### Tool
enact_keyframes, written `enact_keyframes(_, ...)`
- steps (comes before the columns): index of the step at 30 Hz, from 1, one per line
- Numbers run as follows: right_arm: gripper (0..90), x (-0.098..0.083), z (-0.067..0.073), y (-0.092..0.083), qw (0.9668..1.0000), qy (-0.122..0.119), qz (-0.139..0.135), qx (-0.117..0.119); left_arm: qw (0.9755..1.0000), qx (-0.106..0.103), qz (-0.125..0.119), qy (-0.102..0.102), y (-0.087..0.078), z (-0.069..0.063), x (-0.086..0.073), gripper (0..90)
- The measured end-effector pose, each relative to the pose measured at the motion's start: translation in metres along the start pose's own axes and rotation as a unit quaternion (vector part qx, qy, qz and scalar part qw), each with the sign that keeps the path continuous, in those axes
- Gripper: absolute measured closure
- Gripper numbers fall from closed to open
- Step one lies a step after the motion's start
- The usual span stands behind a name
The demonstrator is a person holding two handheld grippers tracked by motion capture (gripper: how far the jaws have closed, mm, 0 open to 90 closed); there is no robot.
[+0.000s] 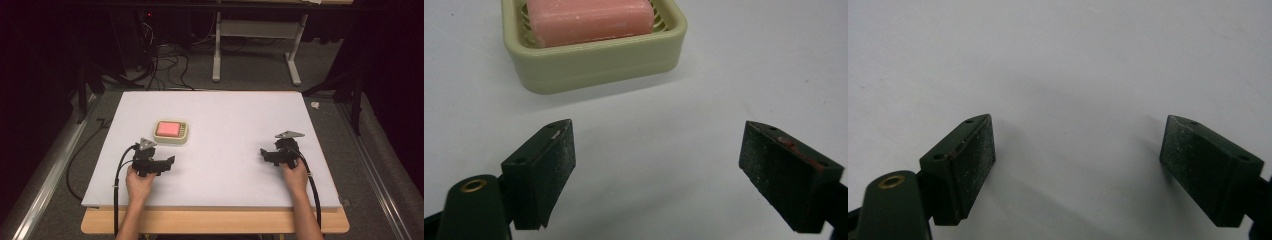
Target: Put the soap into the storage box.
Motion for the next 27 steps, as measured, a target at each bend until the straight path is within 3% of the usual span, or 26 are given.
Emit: enact_keyframes(27, 15.2, 0.000, 0.000, 0.000, 1.0000, 0.000, 0.000, 0.000, 0.9997, 0.021, 0.005, 0.014, 0.019, -0.001, -0.003, 15.6)
Point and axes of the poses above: each handheld gripper's, and its own axes: y roughly forward along the jaws, x roughly out of its top, z roughly to its left, the point moved 7 cm from there along y, roughly forward along the jaws, and after that the axes turned 14 degrees about -y, right-handed, at the moved point
